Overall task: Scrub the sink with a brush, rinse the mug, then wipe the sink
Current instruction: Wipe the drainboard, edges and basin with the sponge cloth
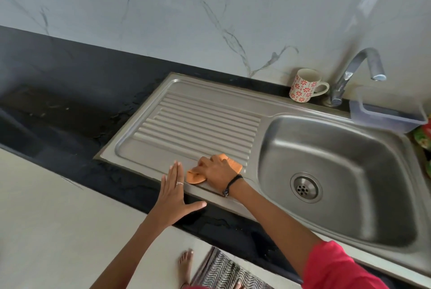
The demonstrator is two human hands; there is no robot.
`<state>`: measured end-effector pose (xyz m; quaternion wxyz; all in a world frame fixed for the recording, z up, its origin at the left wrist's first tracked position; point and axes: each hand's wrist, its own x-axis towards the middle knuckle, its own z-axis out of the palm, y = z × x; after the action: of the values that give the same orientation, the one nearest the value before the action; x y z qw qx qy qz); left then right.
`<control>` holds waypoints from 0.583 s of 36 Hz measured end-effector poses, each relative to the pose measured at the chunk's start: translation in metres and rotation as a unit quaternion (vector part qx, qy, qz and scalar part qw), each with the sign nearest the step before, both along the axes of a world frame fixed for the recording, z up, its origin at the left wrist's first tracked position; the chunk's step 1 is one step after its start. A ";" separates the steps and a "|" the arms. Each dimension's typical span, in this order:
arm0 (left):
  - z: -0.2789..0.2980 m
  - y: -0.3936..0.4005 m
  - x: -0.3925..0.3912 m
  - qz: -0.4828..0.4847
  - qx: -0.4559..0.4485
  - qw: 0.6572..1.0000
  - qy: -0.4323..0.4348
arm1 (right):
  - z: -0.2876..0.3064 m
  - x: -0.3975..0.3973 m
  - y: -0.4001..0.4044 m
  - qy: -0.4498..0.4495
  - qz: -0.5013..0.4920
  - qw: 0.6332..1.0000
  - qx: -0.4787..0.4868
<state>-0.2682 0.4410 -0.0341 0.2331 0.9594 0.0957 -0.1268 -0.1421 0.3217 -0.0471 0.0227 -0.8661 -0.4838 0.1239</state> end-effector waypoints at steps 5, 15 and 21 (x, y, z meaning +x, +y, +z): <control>-0.002 -0.009 -0.002 -0.011 -0.002 1.000 0.008 | -0.005 -0.007 -0.027 0.023 0.017 0.999 0.033; -0.001 -0.042 0.012 -0.050 -0.012 0.999 0.014 | -0.014 -0.010 -0.103 0.069 -0.049 0.992 0.095; 0.000 -0.069 0.026 -0.099 -0.011 0.995 0.009 | -0.024 -0.010 -0.153 0.098 -0.095 0.974 0.181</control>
<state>-0.2424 0.3718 -0.0341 0.2287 0.9605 0.0006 -0.1588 -0.1525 0.1687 -0.0707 0.2383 -0.8732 -0.4090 0.1162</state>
